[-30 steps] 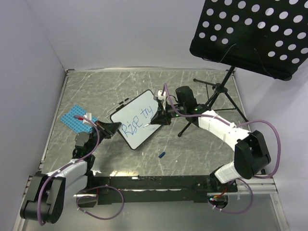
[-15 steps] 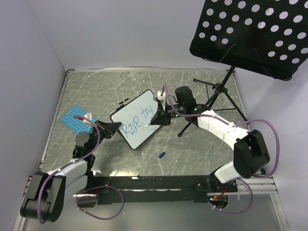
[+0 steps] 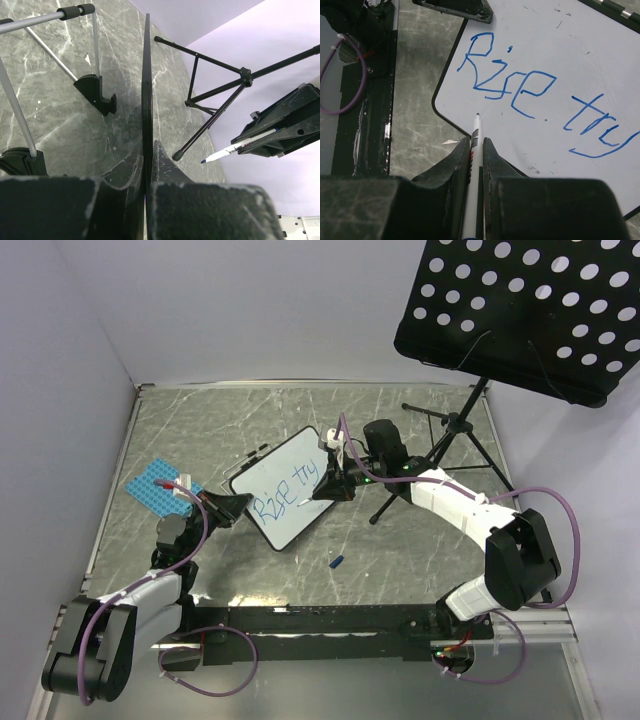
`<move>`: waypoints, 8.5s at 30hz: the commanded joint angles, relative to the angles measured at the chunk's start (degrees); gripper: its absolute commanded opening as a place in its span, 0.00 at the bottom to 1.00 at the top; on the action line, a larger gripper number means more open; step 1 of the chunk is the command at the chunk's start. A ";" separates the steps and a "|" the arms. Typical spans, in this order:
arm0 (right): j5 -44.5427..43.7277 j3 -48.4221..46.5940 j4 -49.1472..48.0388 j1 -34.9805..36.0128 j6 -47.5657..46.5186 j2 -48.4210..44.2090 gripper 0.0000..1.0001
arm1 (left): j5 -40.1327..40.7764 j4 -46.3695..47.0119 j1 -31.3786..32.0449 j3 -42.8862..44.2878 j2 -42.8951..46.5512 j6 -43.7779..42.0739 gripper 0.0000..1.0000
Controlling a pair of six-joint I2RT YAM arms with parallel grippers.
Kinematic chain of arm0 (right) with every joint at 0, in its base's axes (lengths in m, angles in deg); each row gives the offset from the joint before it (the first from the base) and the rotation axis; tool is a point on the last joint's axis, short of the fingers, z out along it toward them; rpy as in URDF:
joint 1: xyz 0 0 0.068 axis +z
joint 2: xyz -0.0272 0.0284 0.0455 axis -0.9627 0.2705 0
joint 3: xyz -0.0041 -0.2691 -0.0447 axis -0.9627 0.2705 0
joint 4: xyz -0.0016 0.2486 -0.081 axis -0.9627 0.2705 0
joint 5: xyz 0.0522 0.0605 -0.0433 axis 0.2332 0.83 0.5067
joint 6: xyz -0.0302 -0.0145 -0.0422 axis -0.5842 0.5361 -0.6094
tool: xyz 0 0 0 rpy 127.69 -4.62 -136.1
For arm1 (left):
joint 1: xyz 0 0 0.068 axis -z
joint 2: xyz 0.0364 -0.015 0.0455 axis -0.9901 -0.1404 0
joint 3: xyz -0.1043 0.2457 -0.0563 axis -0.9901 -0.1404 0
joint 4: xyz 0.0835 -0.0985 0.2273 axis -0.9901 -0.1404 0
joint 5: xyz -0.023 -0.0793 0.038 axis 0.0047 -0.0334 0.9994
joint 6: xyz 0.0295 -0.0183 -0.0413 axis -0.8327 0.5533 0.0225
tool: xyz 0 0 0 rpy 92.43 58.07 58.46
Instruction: Write a sentence on the whiteboard
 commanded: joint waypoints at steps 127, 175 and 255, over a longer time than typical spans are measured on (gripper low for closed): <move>-16.32 9.06 -12.34 7.65 -5.98 -4.82 0.00 | 2.01 2.37 0.85 -5.60 3.01 3.36 0.01; -11.93 7.82 -11.02 10.81 -5.45 2.04 0.00 | 1.21 5.10 1.47 -4.20 -0.33 3.98 0.01; -13.86 7.65 -6.10 5.10 -7.12 -2.88 0.00 | 1.39 5.10 1.73 -4.11 -1.56 2.31 0.01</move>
